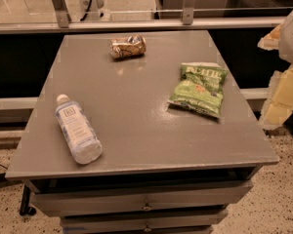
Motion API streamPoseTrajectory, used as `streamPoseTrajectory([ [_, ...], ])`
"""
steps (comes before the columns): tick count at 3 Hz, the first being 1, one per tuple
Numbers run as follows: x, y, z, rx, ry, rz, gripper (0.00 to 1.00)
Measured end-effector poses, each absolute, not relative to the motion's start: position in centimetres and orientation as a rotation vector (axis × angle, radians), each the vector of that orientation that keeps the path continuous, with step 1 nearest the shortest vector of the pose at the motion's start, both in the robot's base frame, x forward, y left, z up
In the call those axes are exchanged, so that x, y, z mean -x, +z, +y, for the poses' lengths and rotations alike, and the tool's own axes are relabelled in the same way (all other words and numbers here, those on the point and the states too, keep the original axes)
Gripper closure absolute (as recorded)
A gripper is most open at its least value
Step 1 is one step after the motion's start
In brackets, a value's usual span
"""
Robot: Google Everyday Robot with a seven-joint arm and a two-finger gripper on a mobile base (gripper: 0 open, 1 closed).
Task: Move green jalapeno chip bag near blue plastic bottle
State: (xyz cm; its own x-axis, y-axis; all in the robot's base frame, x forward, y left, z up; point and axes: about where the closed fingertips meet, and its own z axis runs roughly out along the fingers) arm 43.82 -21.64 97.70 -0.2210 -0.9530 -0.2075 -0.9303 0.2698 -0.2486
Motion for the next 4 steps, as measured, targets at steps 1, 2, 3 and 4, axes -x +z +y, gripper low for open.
streamPoseTrajectory([
  [1, -44.3, 97.2, -21.5, 1.717, -0.102, 2.214, 0.0],
  [2, -46.6, 95.0, -21.2, 1.705, -0.081, 2.177, 0.0],
  [3, -50.9, 92.1, -20.8, 1.648, -0.027, 2.146, 0.0],
  [4, -54.1, 89.0, -20.4, 1.563, 0.042, 2.164, 0.0],
])
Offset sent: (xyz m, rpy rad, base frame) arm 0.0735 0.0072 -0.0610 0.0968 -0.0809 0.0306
